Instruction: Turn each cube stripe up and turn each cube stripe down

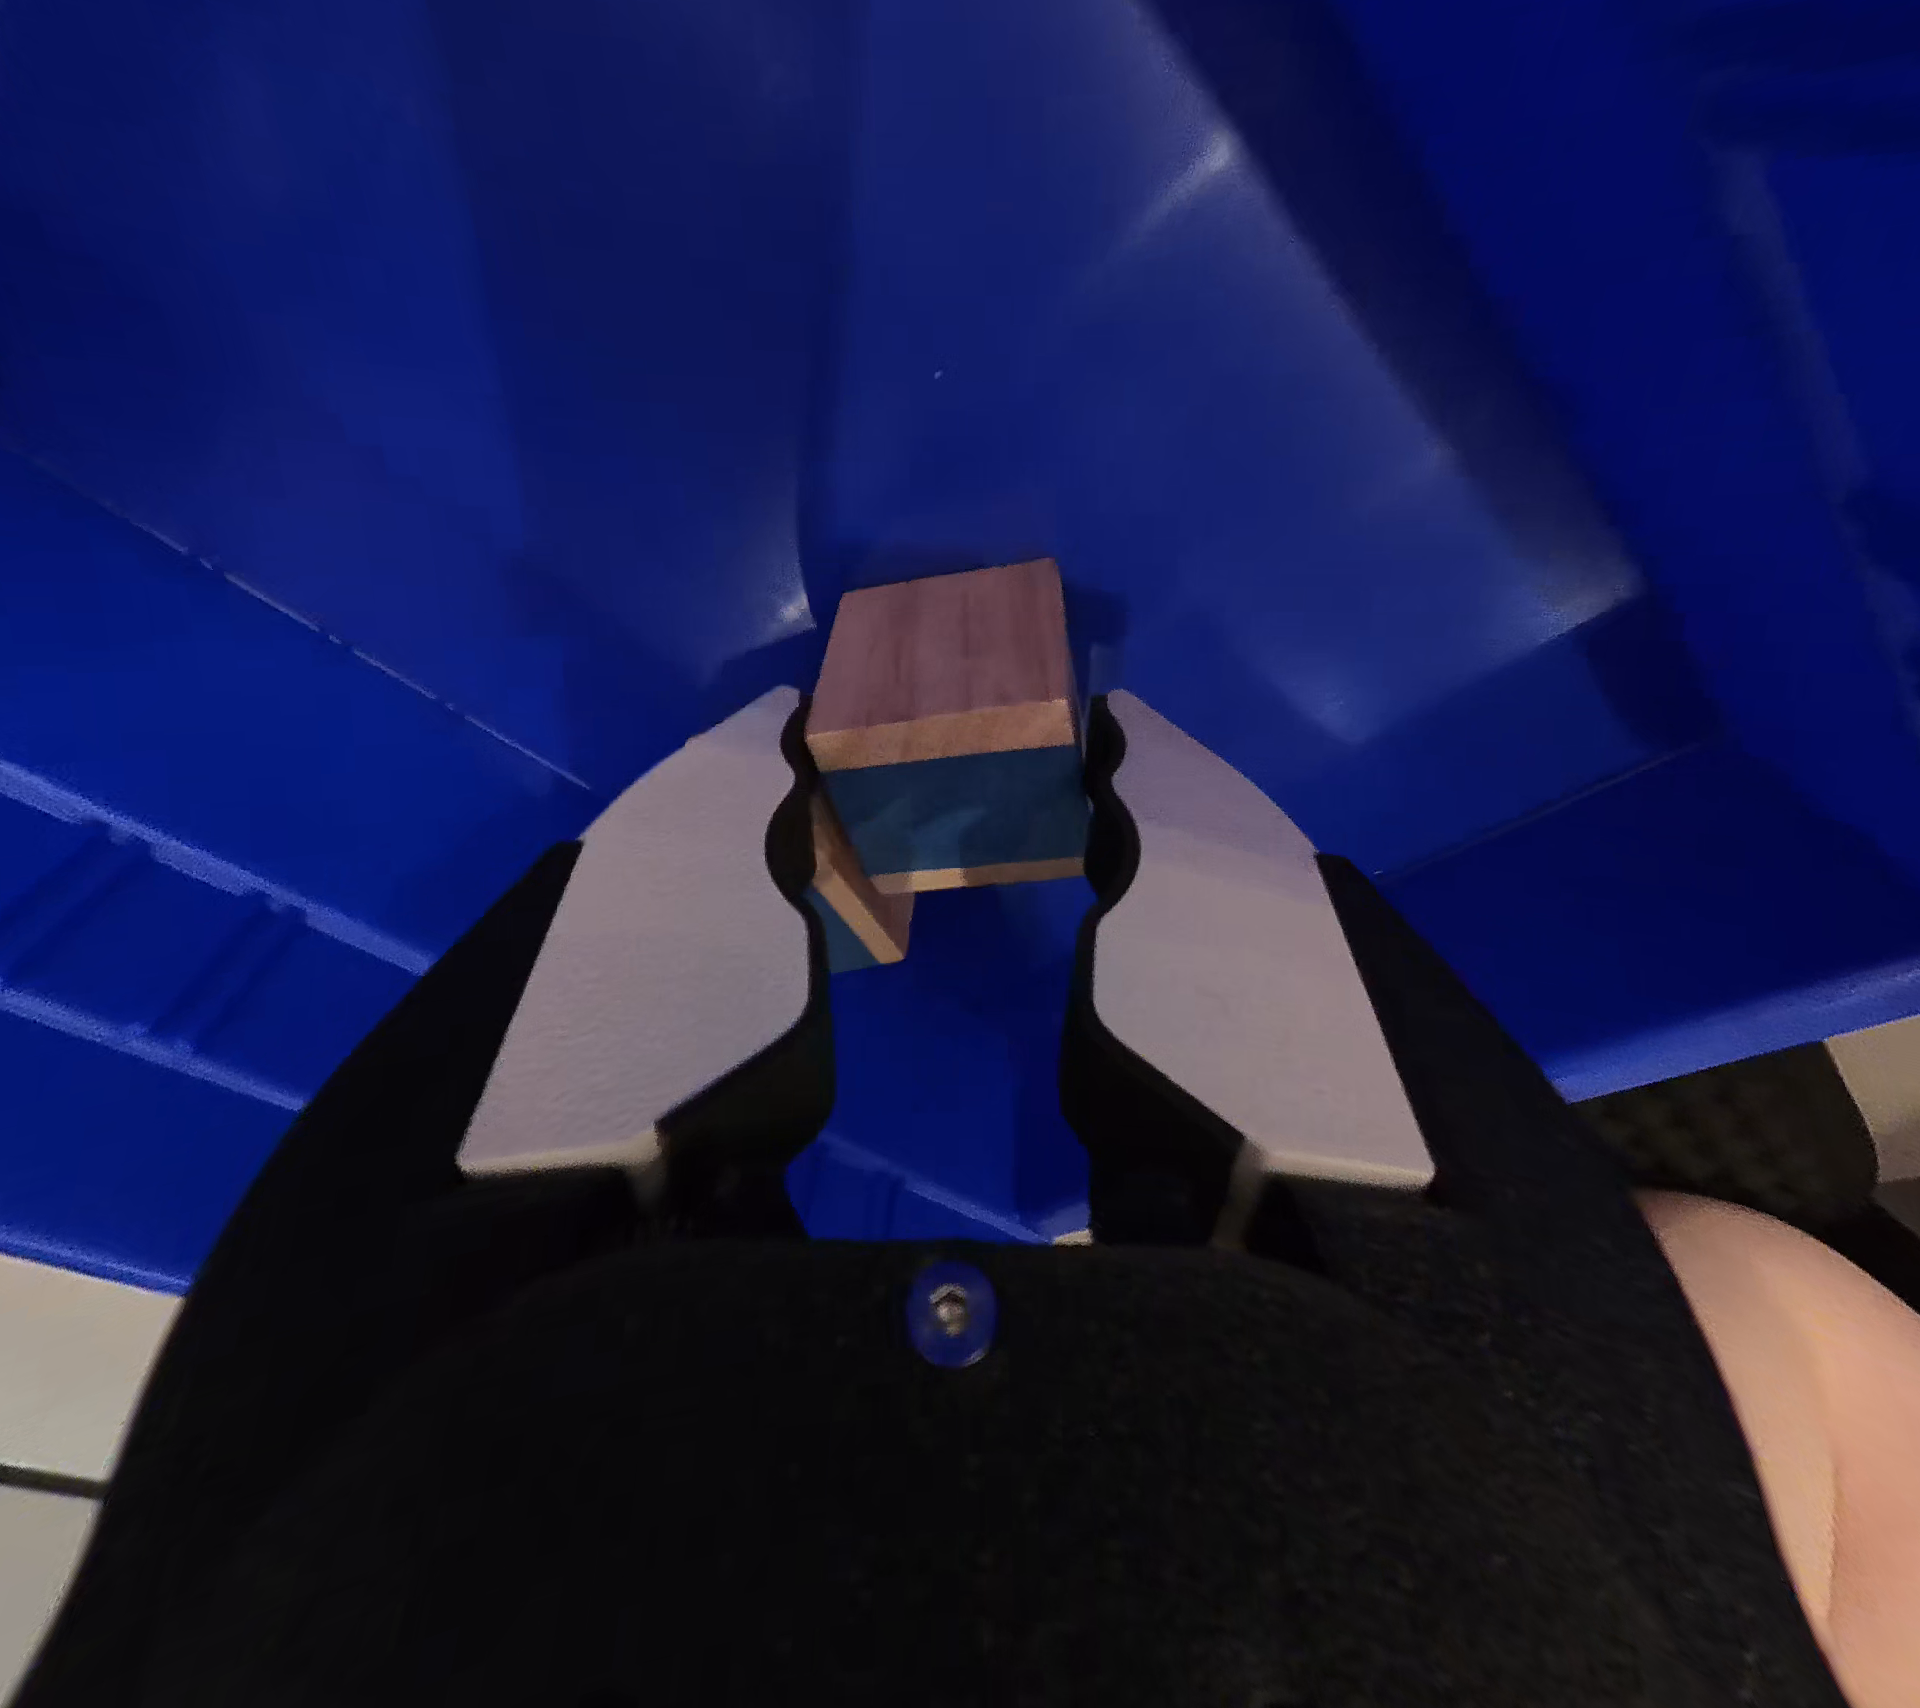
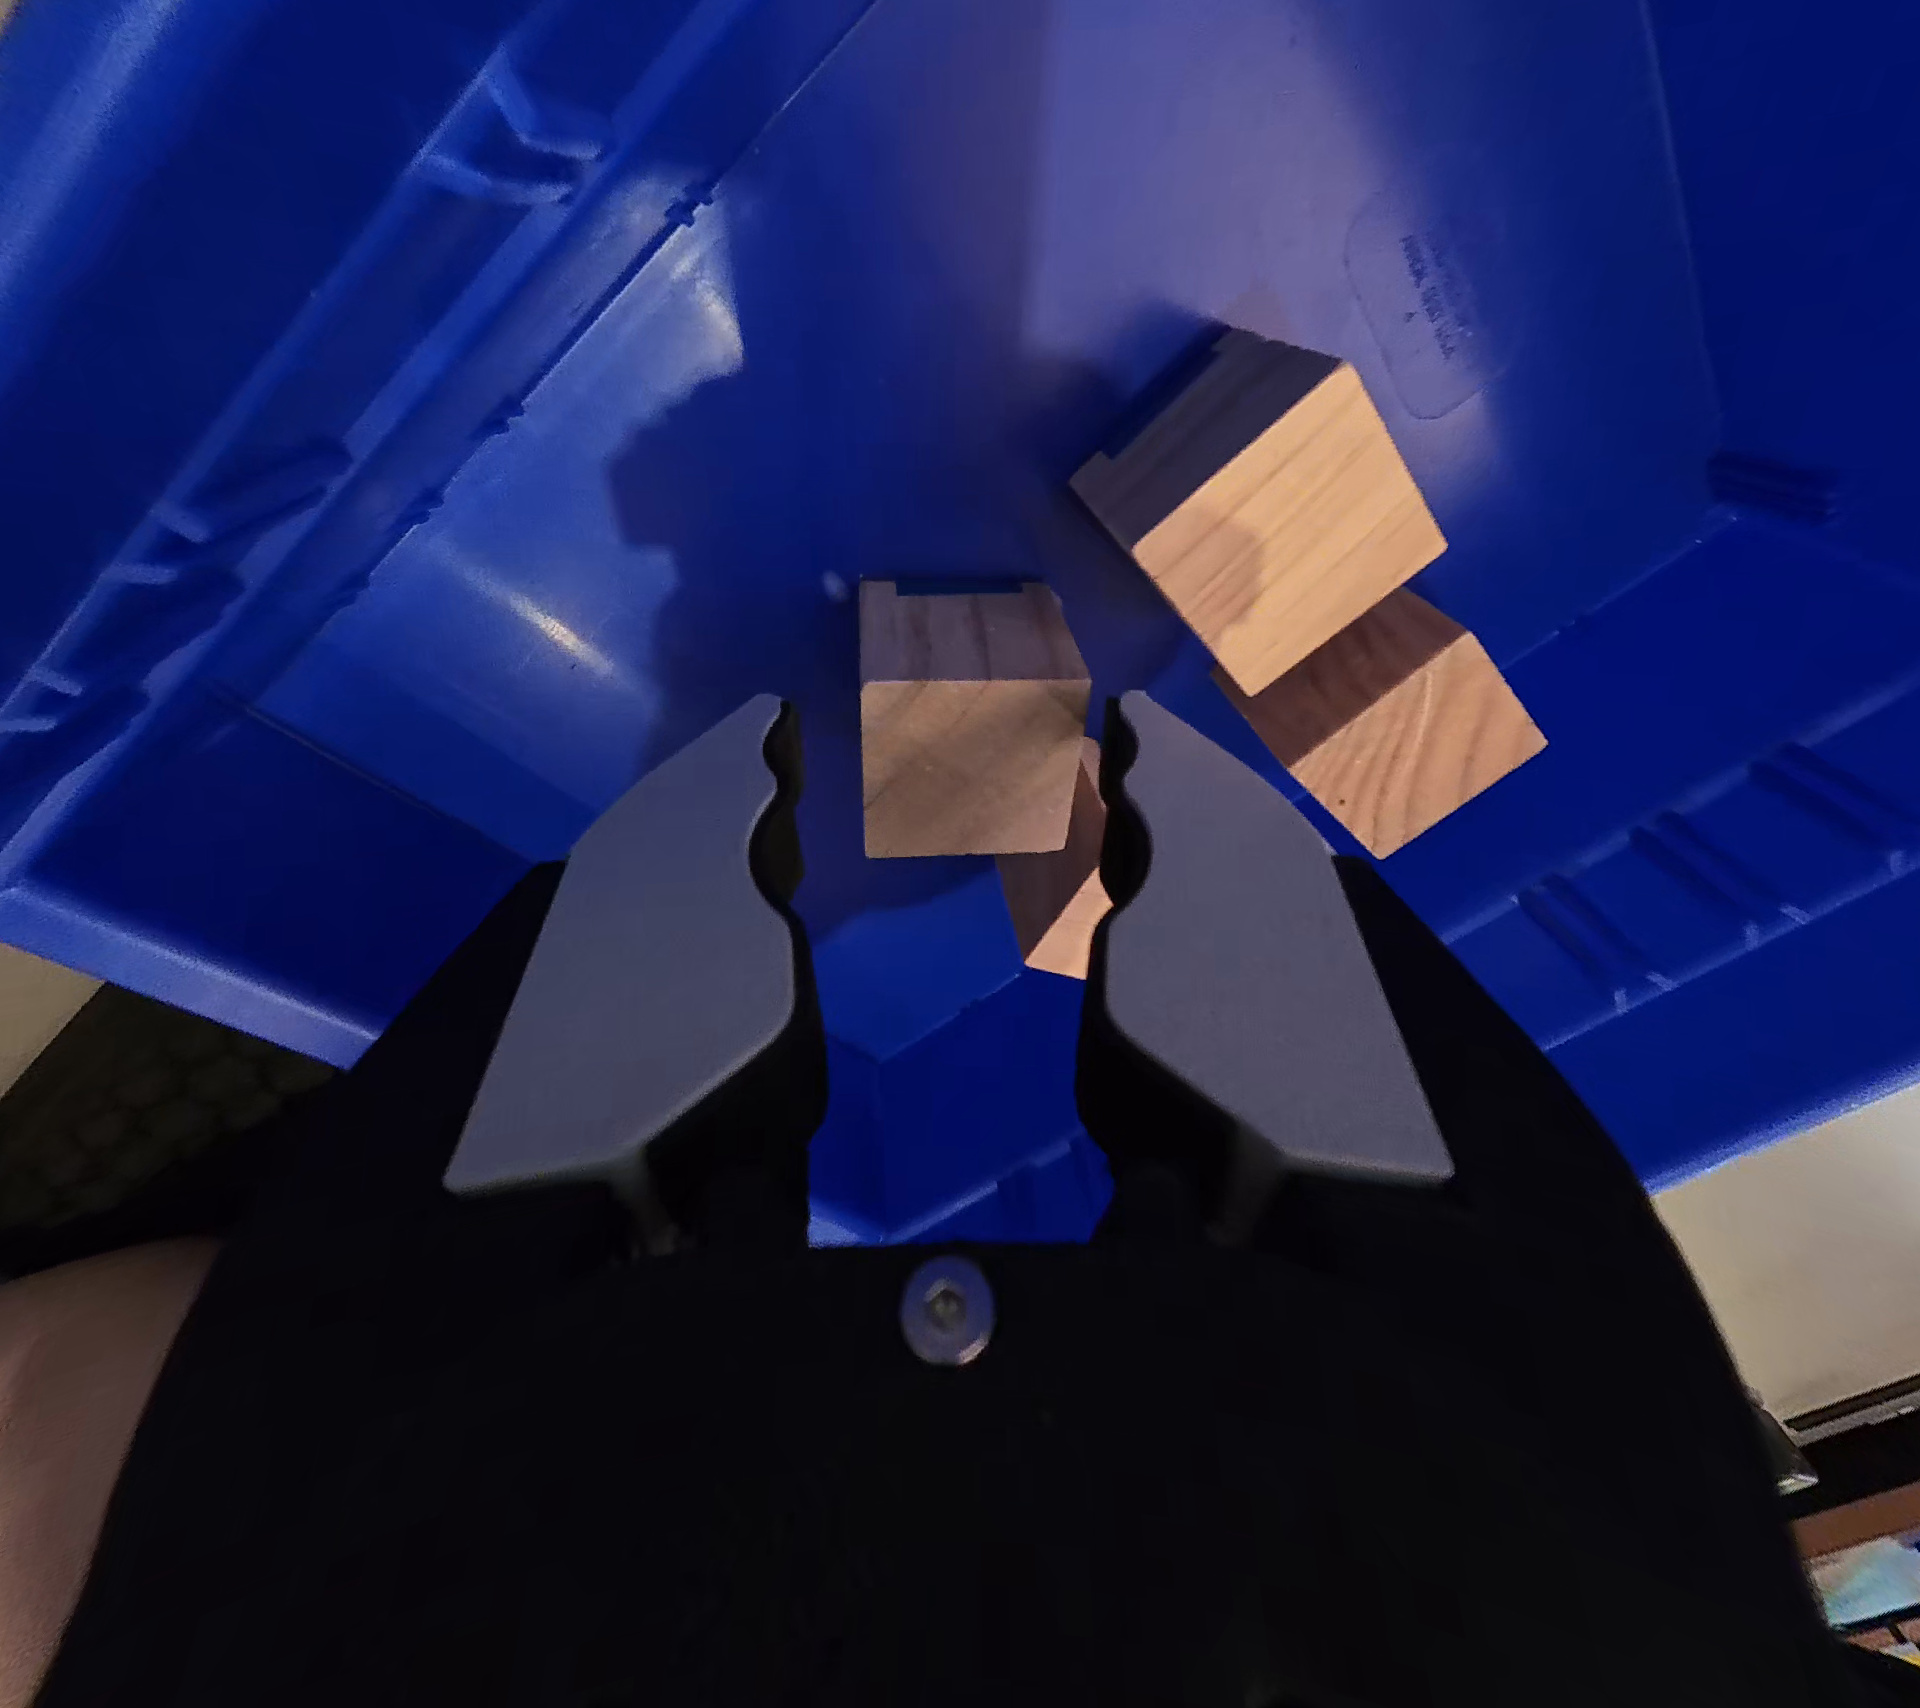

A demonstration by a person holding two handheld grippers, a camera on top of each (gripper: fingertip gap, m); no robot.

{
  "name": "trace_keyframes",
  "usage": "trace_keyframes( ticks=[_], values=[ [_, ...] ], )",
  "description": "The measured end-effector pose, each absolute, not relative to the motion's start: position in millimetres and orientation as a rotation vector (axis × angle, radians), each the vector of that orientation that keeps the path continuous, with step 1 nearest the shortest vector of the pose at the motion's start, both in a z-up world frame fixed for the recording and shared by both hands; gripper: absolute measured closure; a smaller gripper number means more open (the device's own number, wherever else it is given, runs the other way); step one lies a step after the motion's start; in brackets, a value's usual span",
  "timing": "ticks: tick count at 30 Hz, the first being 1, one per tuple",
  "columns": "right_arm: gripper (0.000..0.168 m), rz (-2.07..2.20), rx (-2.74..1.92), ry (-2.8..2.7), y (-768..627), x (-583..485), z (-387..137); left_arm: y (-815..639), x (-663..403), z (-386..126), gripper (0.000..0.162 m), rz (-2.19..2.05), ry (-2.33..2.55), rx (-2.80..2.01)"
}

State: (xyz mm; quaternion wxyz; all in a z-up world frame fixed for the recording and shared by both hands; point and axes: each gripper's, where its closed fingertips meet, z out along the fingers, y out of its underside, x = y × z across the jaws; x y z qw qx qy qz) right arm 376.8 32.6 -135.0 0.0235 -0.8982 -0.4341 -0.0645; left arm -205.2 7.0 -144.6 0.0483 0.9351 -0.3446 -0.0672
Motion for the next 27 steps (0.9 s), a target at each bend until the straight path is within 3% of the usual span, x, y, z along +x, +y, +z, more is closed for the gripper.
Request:
trace_keyframes(
  ticks=[6,11,15,19,23,27],
  values=[
    [0.112,-0.231,-2.741,-1.307,38.3,379.4,-125.4,22.9,-197.5,-115.6,0.113,-0.274,-1.190,2.968],
    [0.112,-0.373,-2.598,-1.152,55.5,385.9,-84.6,34.5,-181.3,-39.8,0.113,-0.166,-1.309,3.331],
    [0.113,-0.551,-2.278,-0.982,73.4,378.8,-12.2,29.8,-125.4,30.8,0.113,0.313,-1.528,3.578],
    [0.106,-0.424,-1.712,-1.012,65.0,294.0,73.2,5.2,-47.0,73.9,0.114,1.091,-1.787,3.435],
    [0.087,-0.047,-1.186,-1.242,-3.4,172.6,99.7,-34.0,28.1,90.7,0.114,1.879,-1.777,2.910],
    [0.083,0.126,-0.899,-1.335,-57.0,110.8,94.1,-59.8,69.5,85.6,0.114,2.129,-1.694,2.542]
  ],
)
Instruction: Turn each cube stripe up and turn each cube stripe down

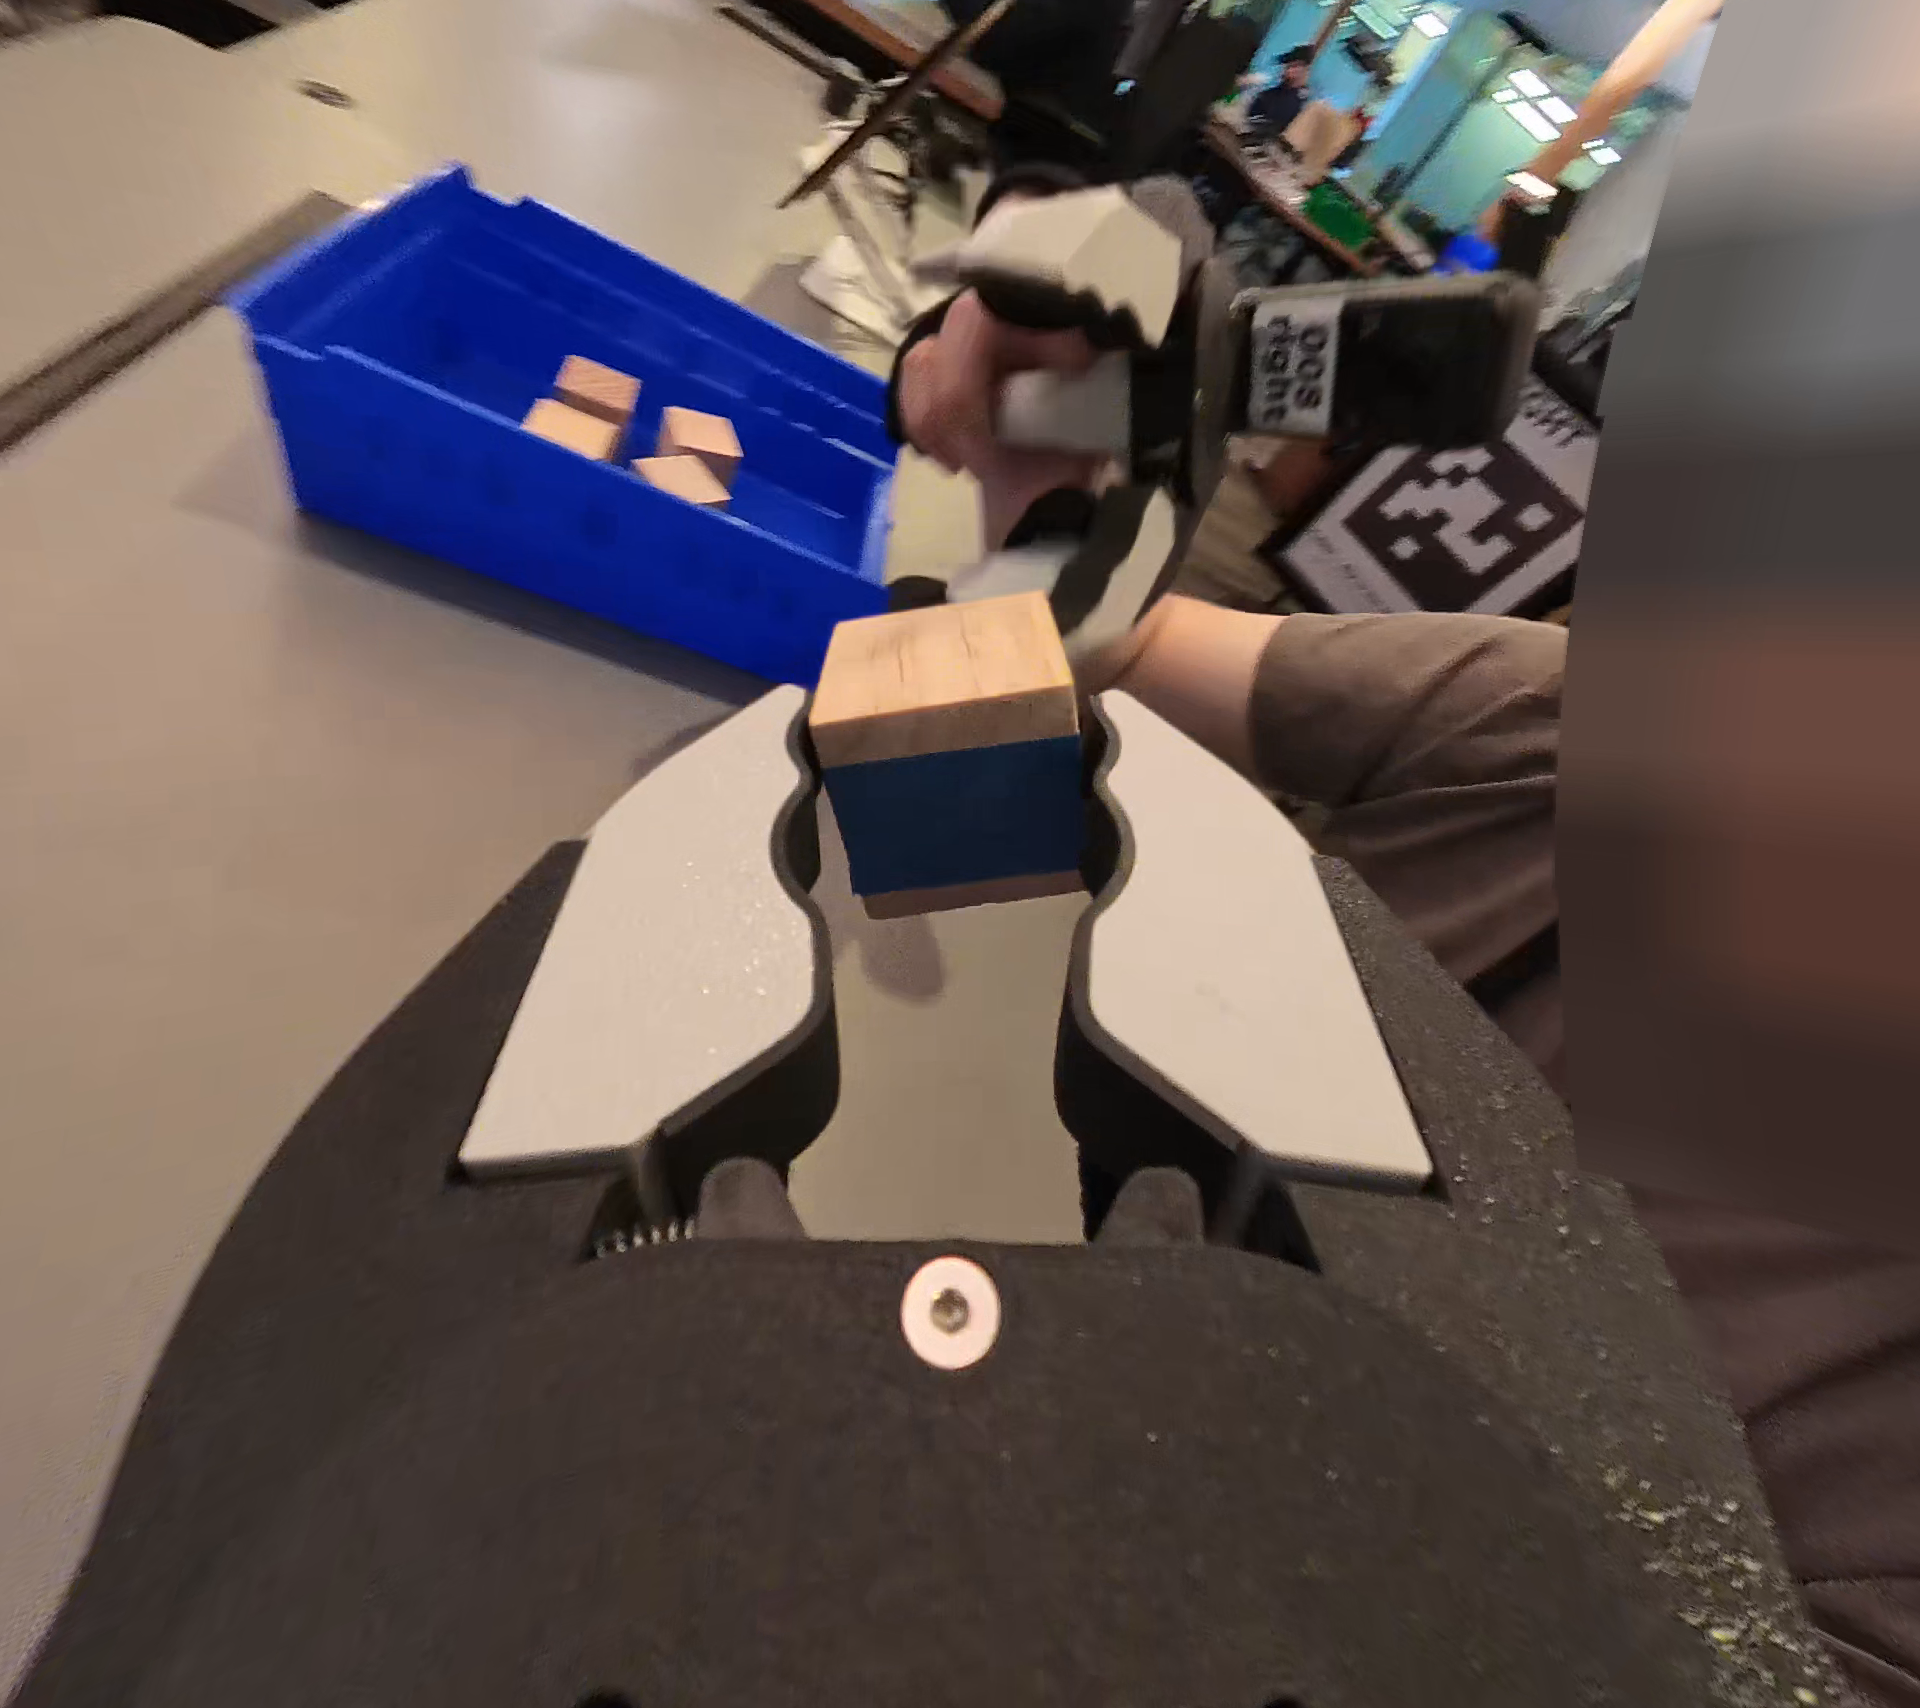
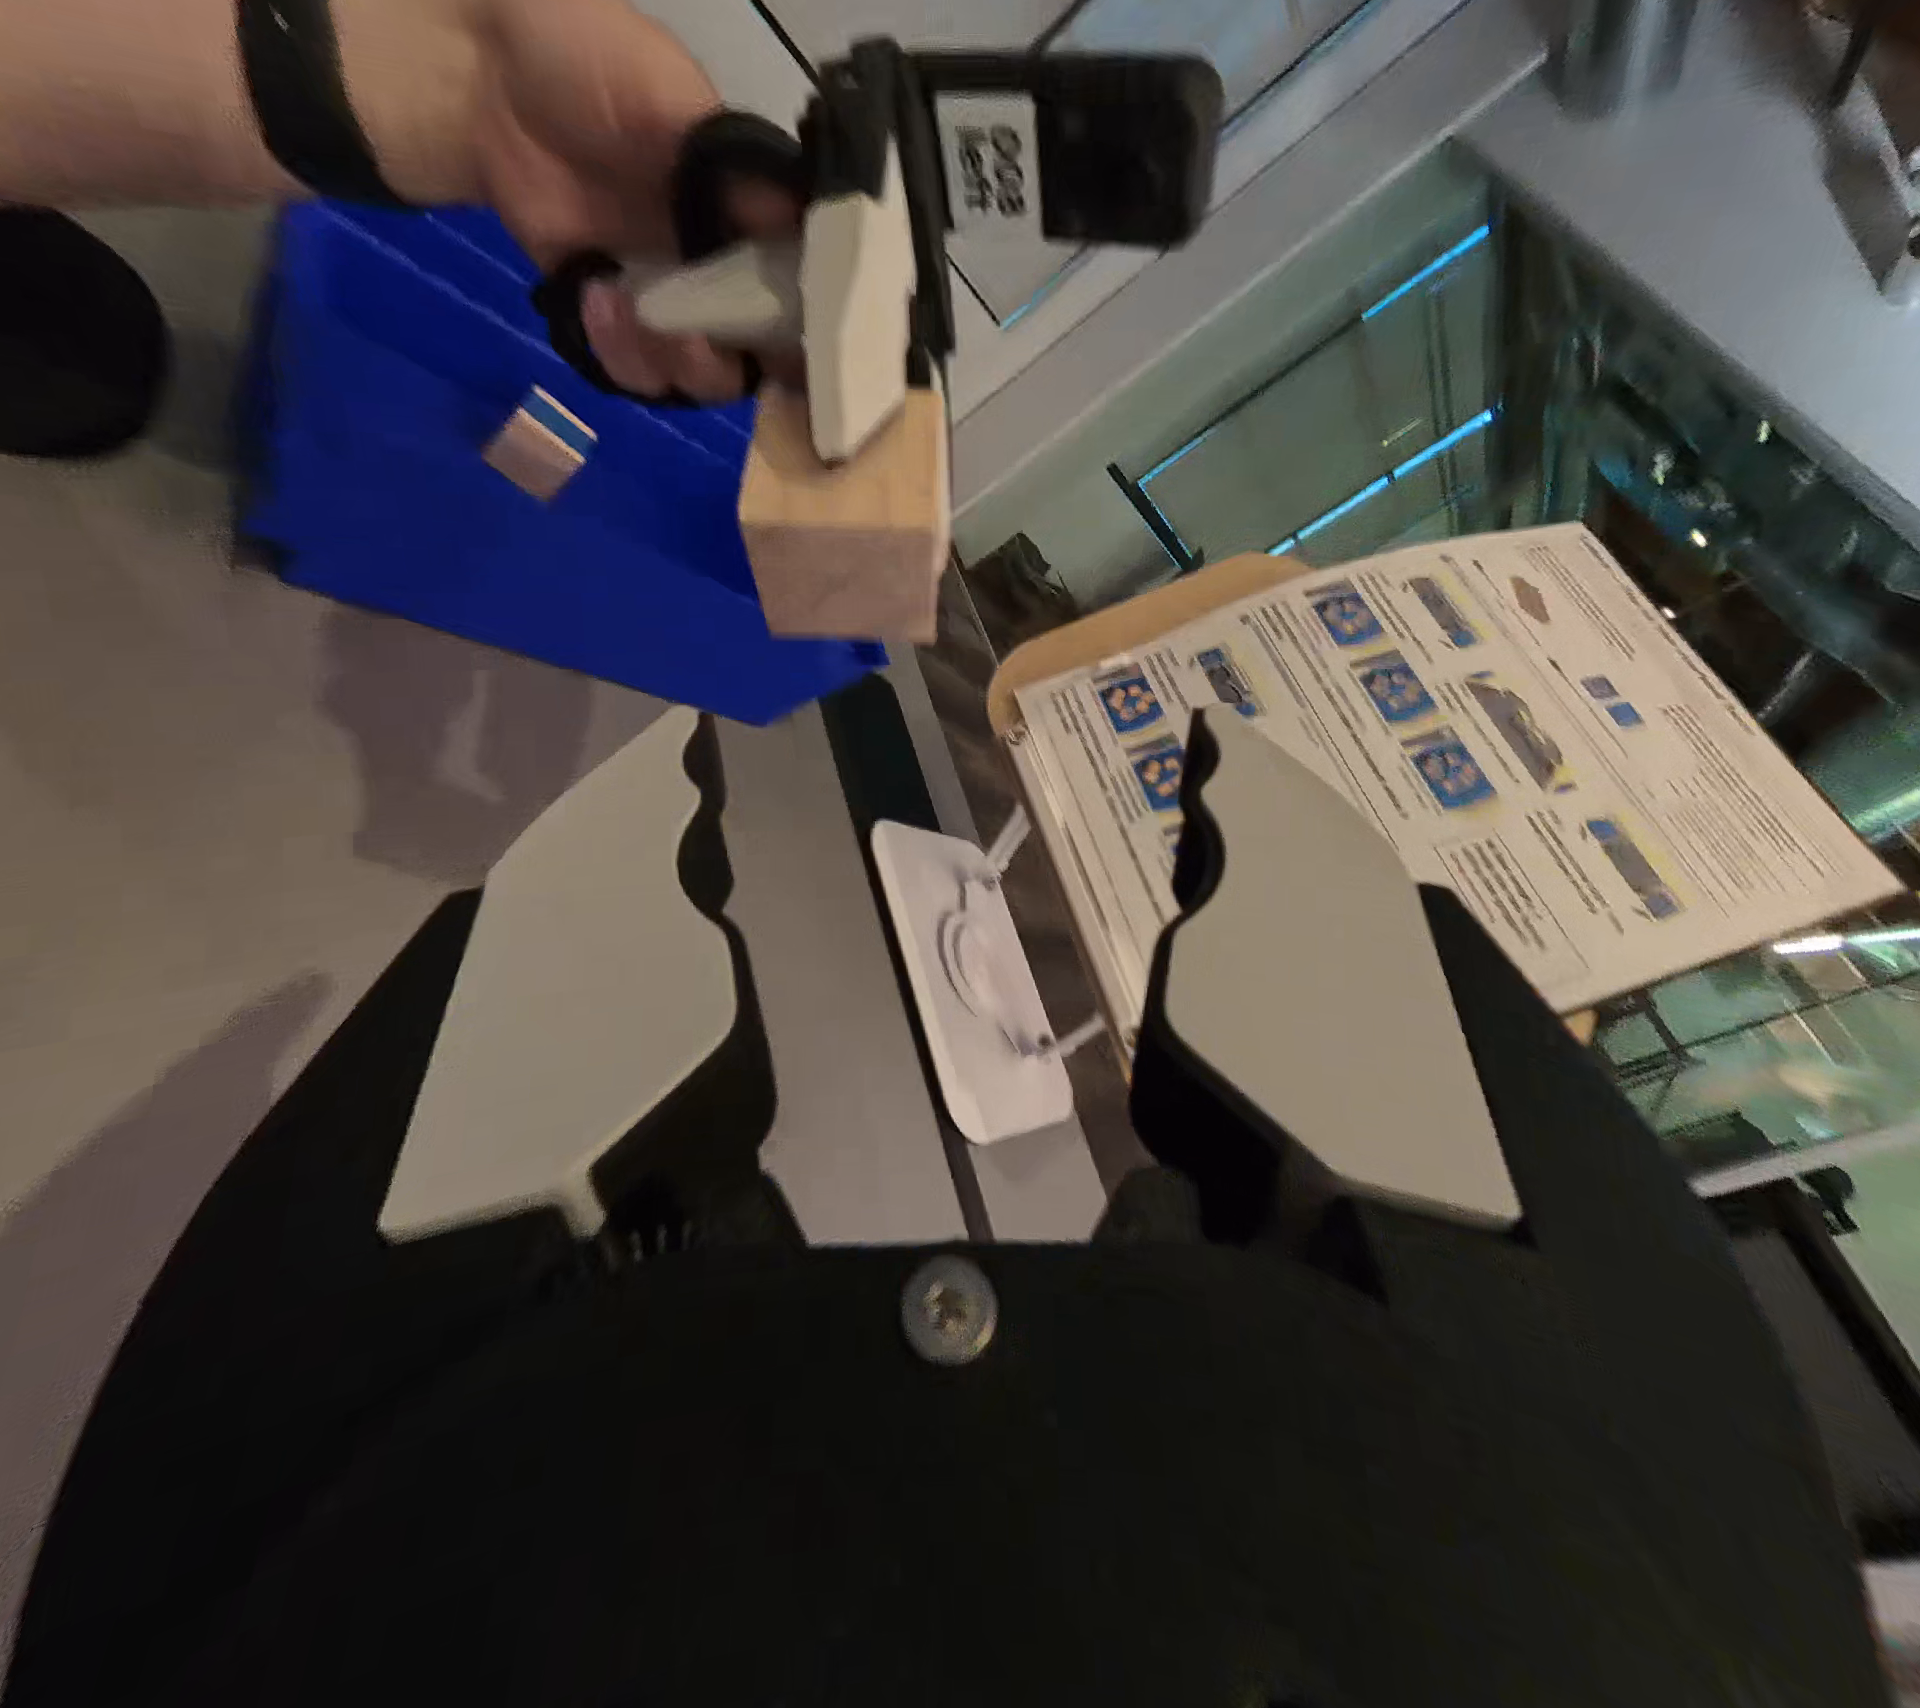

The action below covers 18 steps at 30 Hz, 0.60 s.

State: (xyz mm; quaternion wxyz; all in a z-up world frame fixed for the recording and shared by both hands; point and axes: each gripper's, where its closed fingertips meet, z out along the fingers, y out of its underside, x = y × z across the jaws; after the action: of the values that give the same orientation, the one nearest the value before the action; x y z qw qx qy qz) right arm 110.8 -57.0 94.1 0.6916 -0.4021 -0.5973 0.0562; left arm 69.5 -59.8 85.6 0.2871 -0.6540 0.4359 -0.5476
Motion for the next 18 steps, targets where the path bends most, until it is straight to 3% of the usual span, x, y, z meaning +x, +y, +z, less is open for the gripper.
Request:
trace_keyframes(
  ticks=[5,12,14,18],
  values=[
    [0.084,0.253,-0.842,-1.300,-75.8,84.5,88.8,-72.4,93.9,79.3,0.115,-1.580,1.209,-1.716],
    [0.105,0.223,-0.859,-1.258,-69.5,72.1,74.3,-73.9,99.5,83.6,0.115,-1.594,1.209,-1.665],
    [0.120,0.220,-0.839,-1.228,-71.2,72.3,77.0,-76.4,100.8,81.5,0.115,-1.583,1.236,-1.665],
    [0.122,0.254,-0.872,-1.261,-73.1,75.1,79.1,-78.4,101.3,80.9,0.114,-1.596,1.255,-1.664]
  ],
)
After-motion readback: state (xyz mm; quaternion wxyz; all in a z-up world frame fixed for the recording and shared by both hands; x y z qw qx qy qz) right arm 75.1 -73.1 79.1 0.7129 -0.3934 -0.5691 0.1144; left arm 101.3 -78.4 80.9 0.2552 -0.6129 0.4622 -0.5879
